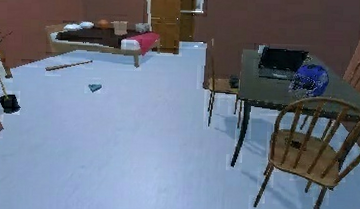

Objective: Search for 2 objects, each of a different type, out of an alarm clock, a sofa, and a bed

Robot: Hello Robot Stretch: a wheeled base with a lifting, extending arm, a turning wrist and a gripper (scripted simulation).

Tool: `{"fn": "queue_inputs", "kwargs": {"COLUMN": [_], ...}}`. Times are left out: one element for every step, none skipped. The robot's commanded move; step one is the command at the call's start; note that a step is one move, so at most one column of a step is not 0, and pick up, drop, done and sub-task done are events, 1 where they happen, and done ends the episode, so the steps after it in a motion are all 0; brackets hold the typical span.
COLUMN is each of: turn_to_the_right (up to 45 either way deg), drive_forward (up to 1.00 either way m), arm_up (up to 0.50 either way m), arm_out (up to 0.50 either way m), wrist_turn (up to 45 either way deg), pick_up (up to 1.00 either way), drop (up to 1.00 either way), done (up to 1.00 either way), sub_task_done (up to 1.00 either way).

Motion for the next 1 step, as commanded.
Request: {"fn": "queue_inputs", "kwargs": {"turn_to_the_right": [0.0], "drive_forward": [0.45], "arm_up": [0.0], "arm_out": [0.0], "wrist_turn": [0.0], "pick_up": [0.0], "drop": [0.0], "done": [0.0], "sub_task_done": [0.0]}}
